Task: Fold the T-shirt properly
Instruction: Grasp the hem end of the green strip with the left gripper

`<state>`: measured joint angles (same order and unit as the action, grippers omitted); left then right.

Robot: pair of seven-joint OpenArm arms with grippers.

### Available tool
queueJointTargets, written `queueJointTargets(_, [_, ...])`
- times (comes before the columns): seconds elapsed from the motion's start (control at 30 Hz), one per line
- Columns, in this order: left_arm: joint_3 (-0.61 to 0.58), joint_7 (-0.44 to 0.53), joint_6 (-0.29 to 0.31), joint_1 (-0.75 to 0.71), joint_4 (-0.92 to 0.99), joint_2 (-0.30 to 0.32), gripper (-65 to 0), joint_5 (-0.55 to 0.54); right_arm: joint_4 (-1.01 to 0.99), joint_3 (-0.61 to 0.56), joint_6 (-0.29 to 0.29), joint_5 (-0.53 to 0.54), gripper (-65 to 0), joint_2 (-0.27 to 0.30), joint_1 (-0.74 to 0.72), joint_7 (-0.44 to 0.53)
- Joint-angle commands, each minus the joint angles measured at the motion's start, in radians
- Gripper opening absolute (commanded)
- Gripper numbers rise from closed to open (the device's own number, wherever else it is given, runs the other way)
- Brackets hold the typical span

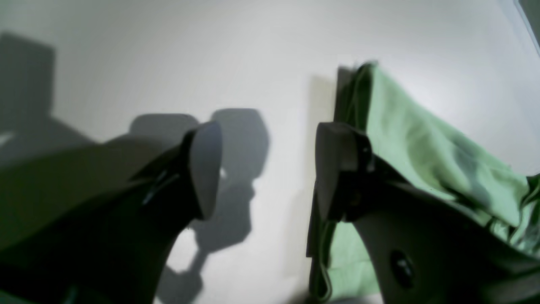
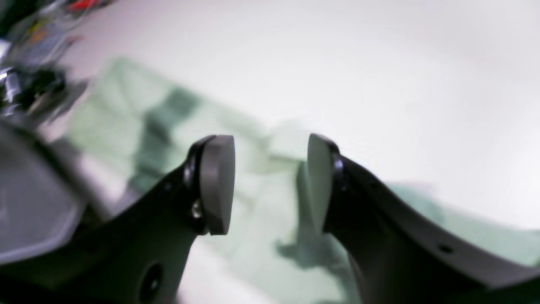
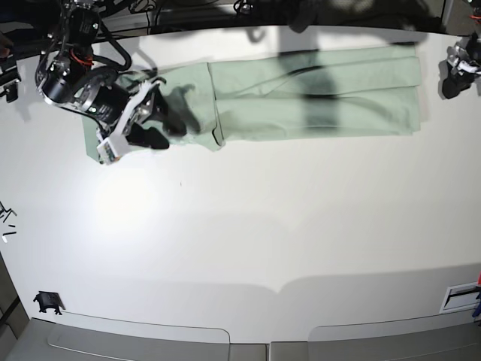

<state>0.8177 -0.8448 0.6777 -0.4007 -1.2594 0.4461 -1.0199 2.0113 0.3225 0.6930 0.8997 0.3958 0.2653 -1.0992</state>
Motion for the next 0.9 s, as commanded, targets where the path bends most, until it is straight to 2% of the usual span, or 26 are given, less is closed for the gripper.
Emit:
queueJointTargets(0.0, [-0.018, 0.009, 0.006, 0.005, 0.008, 0.02, -32.2, -0.025, 0.007, 0.005, 0.005, -0.021, -38.5, 0.011, -0.014, 0.038])
queueJointTargets(0.03, [-0.043, 0.01, 0.006, 0.008, 0.025, 0.02, -32.2, -0.026, -0.003, 0.005, 0.005, -0.06, -38.5, 0.011, -0.017, 0.055])
queueJointTargets(0.17, [-0.135, 0.005, 0.007, 0.007, 0.029, 0.019, -32.3, -0.029, -0.063, 0.005, -0.068, -0.166, -38.5, 0.011, -0.036, 0.085])
queueJointTargets(0.3, [-0.206, -0.063, 0.007, 0.006, 0.029, 0.019, -32.3, -0.029, -0.152, 0.005, -0.131, -0.251, -38.5, 0.011, -0.052, 0.126])
queueJointTargets(0.5, [-0.233, -0.153, 0.007, 0.001, 0.029, 0.017, -32.3, -0.033, -0.27, 0.005, -0.178, -0.273, -38.5, 0.011, -0.068, 0.15])
queueJointTargets(0.67, [-0.233, -0.229, 0.006, -0.008, 0.029, 0.017, -33.0, -0.087, -0.286, 0.025, -0.185, -0.272, -38.5, 0.011, -0.069, 0.15])
queueJointTargets(0.73, [-0.233, -0.226, 0.006, -0.013, 0.029, 0.017, -38.8, -0.115, -0.286, 0.039, -0.185, -0.272, -38.5, 0.011, -0.069, 0.153])
queueJointTargets(0.77, [-0.233, -0.22, 0.007, -0.013, 0.029, 0.017, -45.1, -0.124, -0.286, 0.046, -0.185, -0.272, -38.5, 0.011, -0.069, 0.153])
queueJointTargets(0.83, [-0.232, -0.195, 0.007, -0.012, 0.029, 0.017, -64.1, -0.152, -0.286, 0.061, -0.185, -0.272, -38.5, 0.011, -0.069, 0.153])
queueJointTargets(0.87, [-0.232, -0.18, 0.007, -0.012, 0.029, 0.017, -65.0, -0.172, -0.286, 0.07, -0.186, -0.272, -38.5, 0.011, -0.069, 0.153])
